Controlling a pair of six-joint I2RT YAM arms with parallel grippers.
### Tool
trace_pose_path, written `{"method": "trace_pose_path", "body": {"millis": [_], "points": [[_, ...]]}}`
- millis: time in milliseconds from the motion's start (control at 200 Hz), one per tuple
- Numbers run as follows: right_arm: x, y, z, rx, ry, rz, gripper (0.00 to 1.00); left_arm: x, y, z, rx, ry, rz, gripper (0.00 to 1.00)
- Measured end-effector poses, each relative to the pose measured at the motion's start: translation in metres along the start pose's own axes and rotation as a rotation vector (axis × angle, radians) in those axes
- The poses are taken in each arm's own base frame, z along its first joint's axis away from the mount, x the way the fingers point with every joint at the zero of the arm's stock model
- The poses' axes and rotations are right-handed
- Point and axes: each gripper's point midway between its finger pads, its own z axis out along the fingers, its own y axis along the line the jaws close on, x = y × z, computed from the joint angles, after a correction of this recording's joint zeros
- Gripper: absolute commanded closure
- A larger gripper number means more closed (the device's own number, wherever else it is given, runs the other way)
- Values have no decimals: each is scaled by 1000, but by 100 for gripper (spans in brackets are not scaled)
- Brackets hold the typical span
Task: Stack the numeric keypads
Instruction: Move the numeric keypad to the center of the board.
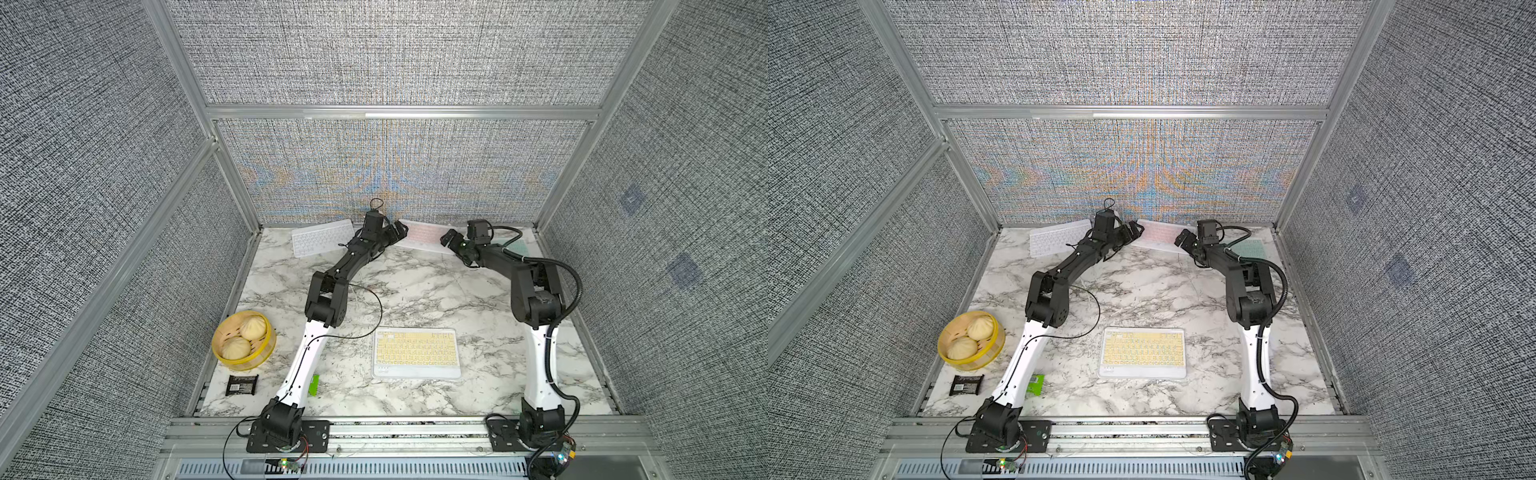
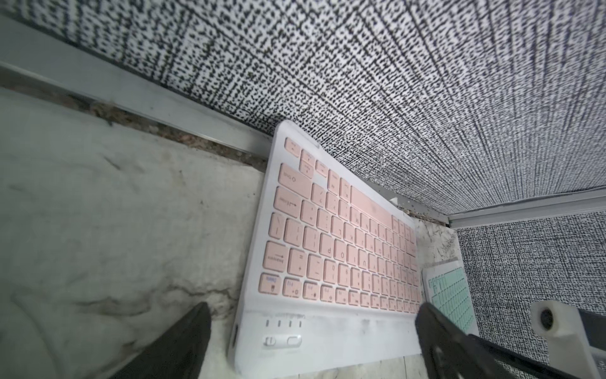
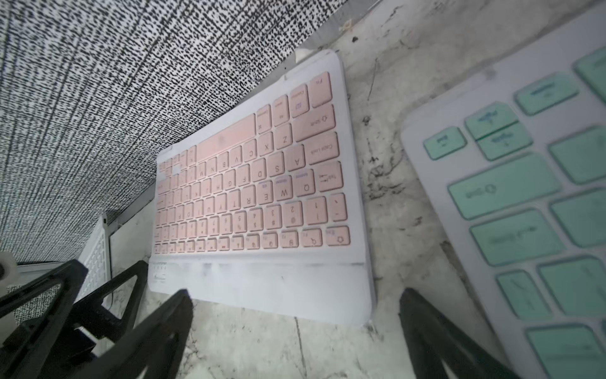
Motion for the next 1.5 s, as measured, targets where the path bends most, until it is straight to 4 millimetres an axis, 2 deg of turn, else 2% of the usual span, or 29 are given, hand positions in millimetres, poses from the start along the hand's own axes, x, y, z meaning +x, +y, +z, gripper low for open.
{"method": "trace_pose_path", "body": {"millis": [260, 375, 595, 795, 1025, 1200, 1501], "points": [[-9, 11, 20, -12, 7, -30, 1, 3, -4, 5, -14, -13, 36, 1], [-2, 20, 25, -21, 34, -73, 1, 7, -7, 6, -13, -6, 57, 1], [7, 24, 27, 8, 51, -165, 1, 13, -11, 6, -18, 9, 104, 1], [21, 29, 24, 42, 64, -259, 2, 26, -11, -2, -61, 45, 164, 1], [57, 35, 5, 84, 121, -345, 2, 45, -2, -32, -143, 96, 191, 1], [88, 34, -19, 92, 174, -364, 1, 64, 4, -59, -171, 129, 179, 1], [139, 28, -59, 74, 223, -392, 2, 124, 13, -134, -196, 171, 138, 1]]}}
